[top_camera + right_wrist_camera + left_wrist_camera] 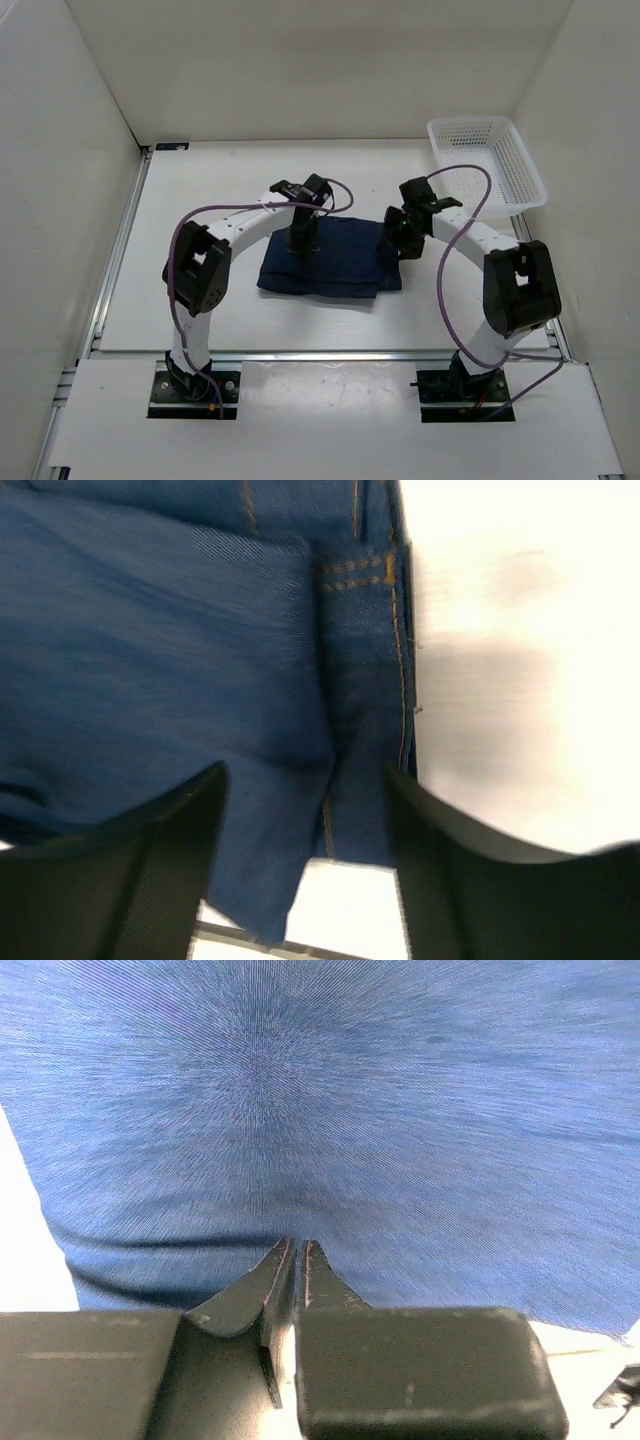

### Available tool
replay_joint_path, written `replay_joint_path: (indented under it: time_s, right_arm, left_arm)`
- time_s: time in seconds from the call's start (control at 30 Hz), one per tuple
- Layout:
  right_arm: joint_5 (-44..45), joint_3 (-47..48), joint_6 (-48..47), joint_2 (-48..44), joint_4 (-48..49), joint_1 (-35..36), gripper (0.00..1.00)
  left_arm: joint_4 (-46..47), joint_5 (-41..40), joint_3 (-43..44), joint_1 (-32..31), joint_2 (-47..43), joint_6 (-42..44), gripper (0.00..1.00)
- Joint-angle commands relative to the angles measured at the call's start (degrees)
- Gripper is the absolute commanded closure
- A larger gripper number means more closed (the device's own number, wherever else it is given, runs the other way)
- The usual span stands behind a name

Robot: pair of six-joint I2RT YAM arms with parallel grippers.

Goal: Fold and stack the trousers
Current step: Fold the trousers

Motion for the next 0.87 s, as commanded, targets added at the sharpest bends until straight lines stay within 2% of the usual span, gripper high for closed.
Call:
replay_joint_path:
  time_s: [0.0, 0.03, 0.07, 0.13, 0.2, 0.23, 0.27, 0.3, 0.33, 0.37, 0.57, 0.67, 0.73, 0.83]
  right_arm:
    - [7.6, 6.9, -0.8, -7.6, -6.9, -0.1, 0.27]
    - [9.5, 7.8, -1.3, -8.7, -9.7, -0.1, 0.16]
    - [12.8, 8.6, -1.3, -11.0, -10.9, -0.1, 0.13]
    - [15.4, 9.2, -2.9, -14.0, -13.0, -0.1, 0.00]
    - [17.0, 9.2, -4.1, -19.8, -13.0, -0.1, 0.00]
    - [18.9, 8.4, -4.1, -24.2, -13.7, -0.1, 0.00]
    - [19.7, 8.4, -4.8, -26.4, -13.7, -0.1, 0.00]
    - [20.9, 8.4, -4.8, -28.4, -14.4, -0.1, 0.00]
    - [22.6, 8.4, -4.8, -31.7, -15.9, -0.1, 0.00]
    - [27.0, 8.4, -3.8, -33.1, -17.3, -0.1, 0.00]
    - [39.1, 8.4, 0.5, -39.4, -26.5, -0.6, 0.00]
    - [39.6, 6.8, 2.9, -42.5, -28.2, -0.6, 0.00]
    - [40.2, 4.9, 4.0, -45.7, -28.8, -0.6, 0.00]
    - [40.2, 2.7, 5.9, -50.5, -28.8, -0.6, 0.00]
  left_arm:
    - [-3.7, -3.6, 5.8, -0.3, -8.7, 1.3, 0.81]
    - [-4.6, -4.1, 6.6, 0.2, -10.5, 1.3, 0.81]
    - [-5.7, -5.4, 7.5, 1.0, -11.4, 1.3, 0.81]
    - [-8.0, -5.9, 8.7, 2.2, -14.9, 1.3, 0.80]
    - [-8.6, -7.8, 8.7, 4.7, -18.2, 1.3, 0.76]
    - [-9.2, -7.8, 8.1, 5.6, -20.2, 1.3, 0.71]
    - [-9.2, -9.9, 7.6, 7.6, -24.3, 1.3, 0.55]
    - [-9.7, -10.8, 6.7, 8.6, -26.6, 1.3, 0.22]
    - [-9.7, -11.6, 6.7, 9.4, -30.7, 1.3, 0.14]
    - [-9.7, -12.6, 5.9, 10.2, -32.8, 1.3, 0.10]
    - [-10.3, -20.4, 2.1, 15.1, -48.2, -0.2, 0.08]
    - [-9.8, -23.6, -1.3, 17.1, -54.9, -1.6, 0.08]
    - [-9.0, -25.4, -3.6, 18.4, -57.5, -3.0, 0.01]
    - [-10.6, -26.0, -5.5, 18.9, -59.6, -4.2, 0.00]
